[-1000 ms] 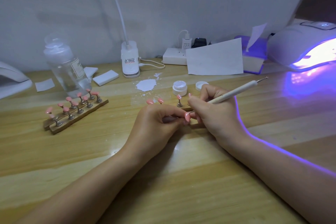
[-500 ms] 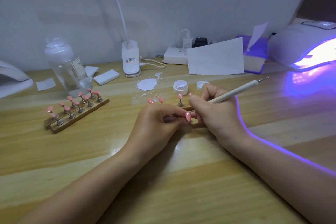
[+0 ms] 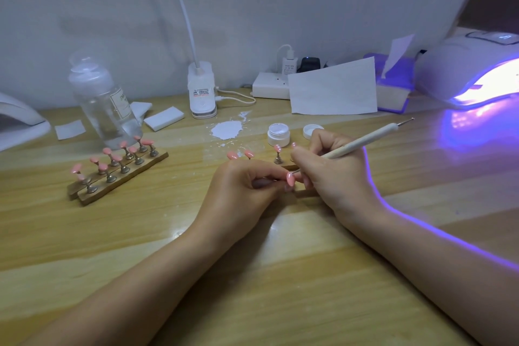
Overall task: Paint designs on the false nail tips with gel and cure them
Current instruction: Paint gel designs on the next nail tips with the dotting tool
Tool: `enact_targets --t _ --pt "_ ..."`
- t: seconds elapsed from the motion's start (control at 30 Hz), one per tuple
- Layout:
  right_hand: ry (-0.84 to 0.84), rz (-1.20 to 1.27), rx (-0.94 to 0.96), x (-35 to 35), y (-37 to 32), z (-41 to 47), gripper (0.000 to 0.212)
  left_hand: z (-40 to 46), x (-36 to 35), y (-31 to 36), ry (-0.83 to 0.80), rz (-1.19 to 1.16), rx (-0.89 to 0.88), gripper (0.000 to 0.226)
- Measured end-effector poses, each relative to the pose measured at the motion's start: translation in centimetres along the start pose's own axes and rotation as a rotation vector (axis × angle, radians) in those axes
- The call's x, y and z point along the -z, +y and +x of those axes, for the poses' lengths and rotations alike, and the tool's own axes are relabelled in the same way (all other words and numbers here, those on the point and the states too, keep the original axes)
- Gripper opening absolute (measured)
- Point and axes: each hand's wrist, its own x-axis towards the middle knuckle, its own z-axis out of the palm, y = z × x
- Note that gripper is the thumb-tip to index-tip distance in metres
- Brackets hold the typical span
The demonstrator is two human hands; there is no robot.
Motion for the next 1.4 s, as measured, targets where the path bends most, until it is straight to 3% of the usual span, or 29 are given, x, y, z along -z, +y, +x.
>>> enact_targets --t 1.4 --pt "-0.022 0.039 -0.006 0.06 -0.10 -0.08 0.043 0.02 -0.06 0.01 -0.007 -0.004 0.007 0.013"
